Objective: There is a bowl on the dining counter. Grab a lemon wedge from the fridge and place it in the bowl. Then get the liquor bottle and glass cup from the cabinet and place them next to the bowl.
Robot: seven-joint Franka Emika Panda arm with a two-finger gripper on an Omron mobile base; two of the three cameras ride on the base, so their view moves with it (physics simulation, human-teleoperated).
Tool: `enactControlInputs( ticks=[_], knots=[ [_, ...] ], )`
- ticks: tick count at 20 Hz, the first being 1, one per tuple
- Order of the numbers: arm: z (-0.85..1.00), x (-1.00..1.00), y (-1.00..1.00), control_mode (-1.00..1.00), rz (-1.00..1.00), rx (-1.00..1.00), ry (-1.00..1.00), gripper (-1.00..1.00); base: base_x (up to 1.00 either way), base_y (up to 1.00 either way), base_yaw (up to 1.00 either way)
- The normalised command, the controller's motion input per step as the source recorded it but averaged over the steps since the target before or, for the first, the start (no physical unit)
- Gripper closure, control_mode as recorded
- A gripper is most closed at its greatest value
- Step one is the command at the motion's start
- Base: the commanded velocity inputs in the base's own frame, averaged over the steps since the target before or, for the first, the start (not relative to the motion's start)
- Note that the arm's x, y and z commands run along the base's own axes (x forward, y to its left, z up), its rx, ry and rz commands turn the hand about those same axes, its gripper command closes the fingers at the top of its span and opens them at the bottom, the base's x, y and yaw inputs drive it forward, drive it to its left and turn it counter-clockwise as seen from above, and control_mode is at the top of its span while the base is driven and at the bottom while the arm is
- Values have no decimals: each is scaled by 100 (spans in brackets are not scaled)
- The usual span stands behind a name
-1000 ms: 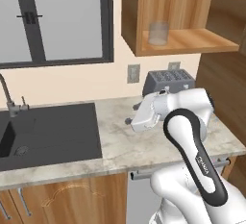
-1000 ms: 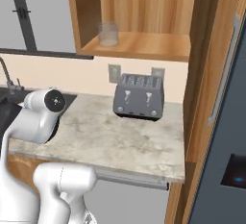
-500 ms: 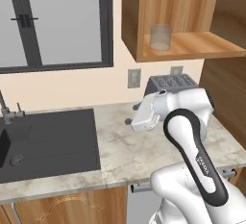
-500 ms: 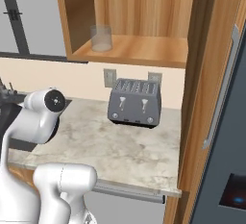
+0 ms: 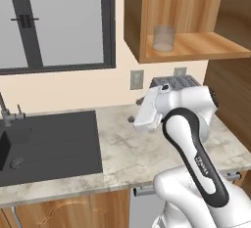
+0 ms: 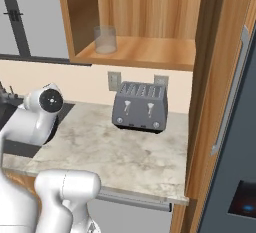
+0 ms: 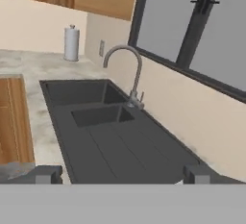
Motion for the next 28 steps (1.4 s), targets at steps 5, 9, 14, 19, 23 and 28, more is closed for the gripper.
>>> enactControlInputs(
  ticks=[5,9,14,19,23,28],
  knots=[
    [57,0,-19,-100,12,-29,-29,-100,0,0,0],
    [44,0,-27,-100,15,-28,-28,-100,0,0,0],
    [28,-1,-33,-100,19,-29,-35,-100,0,0,0],
    [6,-9,-30,-100,16,-30,-43,-100,0,0,0],
    [1,-3,-13,-100,-2,-29,-35,-100,0,0,0],
    [12,0,-20,-100,-12,-21,-19,-100,0,0,0]
  ],
)
